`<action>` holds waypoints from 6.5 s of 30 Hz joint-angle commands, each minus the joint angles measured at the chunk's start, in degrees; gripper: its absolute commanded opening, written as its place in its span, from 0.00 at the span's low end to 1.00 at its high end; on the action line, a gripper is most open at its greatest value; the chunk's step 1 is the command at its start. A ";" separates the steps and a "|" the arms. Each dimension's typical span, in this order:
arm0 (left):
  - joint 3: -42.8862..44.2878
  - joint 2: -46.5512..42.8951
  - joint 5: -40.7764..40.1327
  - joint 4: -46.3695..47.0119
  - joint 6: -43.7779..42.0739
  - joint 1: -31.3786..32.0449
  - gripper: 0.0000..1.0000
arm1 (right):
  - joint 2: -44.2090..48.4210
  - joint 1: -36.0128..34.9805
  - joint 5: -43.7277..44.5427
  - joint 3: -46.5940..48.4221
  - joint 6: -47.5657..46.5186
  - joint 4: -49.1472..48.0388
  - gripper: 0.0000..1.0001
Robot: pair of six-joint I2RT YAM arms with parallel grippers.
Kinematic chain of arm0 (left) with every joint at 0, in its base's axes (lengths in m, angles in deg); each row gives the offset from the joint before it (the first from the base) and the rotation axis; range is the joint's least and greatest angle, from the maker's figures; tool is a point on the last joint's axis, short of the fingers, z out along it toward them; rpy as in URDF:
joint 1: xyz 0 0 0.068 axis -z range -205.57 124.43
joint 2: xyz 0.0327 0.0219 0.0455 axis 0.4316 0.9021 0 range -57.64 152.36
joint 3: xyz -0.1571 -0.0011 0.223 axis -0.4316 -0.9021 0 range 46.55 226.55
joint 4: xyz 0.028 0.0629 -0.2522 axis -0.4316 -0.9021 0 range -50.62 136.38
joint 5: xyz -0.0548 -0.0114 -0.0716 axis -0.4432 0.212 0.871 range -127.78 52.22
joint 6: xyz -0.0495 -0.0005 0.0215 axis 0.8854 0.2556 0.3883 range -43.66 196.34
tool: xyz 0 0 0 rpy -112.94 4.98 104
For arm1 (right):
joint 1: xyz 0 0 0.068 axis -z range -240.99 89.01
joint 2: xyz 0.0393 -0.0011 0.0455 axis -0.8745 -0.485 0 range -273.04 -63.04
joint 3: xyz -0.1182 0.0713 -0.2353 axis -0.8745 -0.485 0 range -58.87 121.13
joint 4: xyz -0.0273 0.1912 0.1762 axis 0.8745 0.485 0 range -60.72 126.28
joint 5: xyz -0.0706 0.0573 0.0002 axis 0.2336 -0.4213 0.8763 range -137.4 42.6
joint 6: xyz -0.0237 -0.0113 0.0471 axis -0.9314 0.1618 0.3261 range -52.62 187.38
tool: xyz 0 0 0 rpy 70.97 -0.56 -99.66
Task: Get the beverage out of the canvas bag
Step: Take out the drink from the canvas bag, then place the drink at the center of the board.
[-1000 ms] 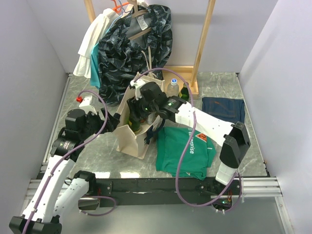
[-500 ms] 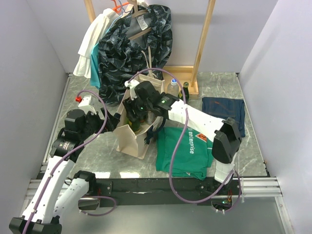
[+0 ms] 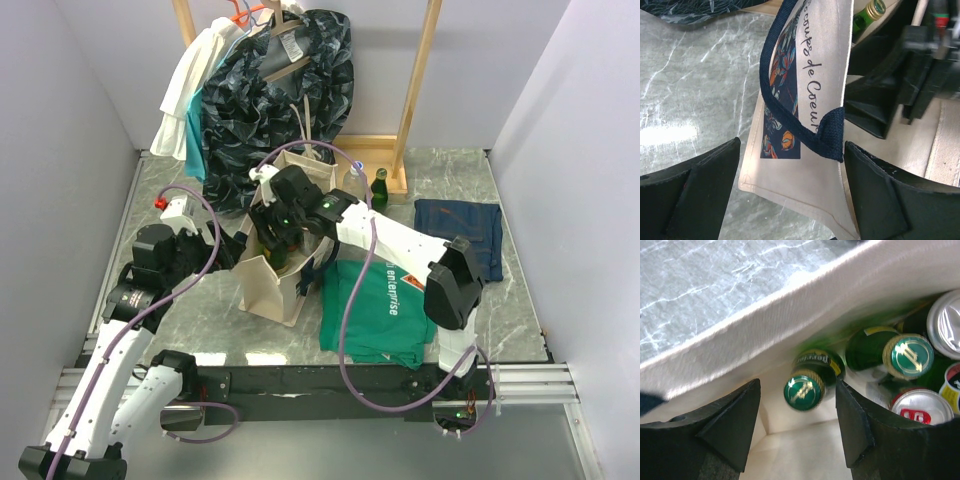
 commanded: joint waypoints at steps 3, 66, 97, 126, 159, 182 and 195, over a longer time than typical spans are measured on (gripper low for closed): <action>-0.22 -0.85 -0.10 2.17 0.04 0.23 0.91 | -1.71 -0.32 0.04 3.96 -1.06 0.93 0.68; -0.39 -1.38 0.60 2.43 0.04 0.23 0.96 | 7.34 -0.68 2.32 3.09 -1.94 -7.76 0.00; -0.57 -1.82 -0.63 2.26 0.13 0.23 0.99 | 10.51 -0.76 2.24 6.34 -3.26 -2.32 0.00; -0.92 -5.25 0.43 2.87 0.13 0.23 0.96 | 14.64 -2.17 3.38 5.73 -1.85 -1.09 0.00; -1.27 -10.17 -0.81 2.79 0.57 0.23 0.96 | 24.13 -2.70 10.41 0.98 -6.16 -2.93 0.00; -1.27 -10.08 1.13 3.05 0.48 0.23 0.96 | 29.40 -2.61 19.37 4.31 -11.08 -5.66 0.00; -1.27 -10.78 0.25 2.79 0.74 0.23 0.96 | 28.53 -2.61 23.24 5.72 -13.28 -6.71 0.00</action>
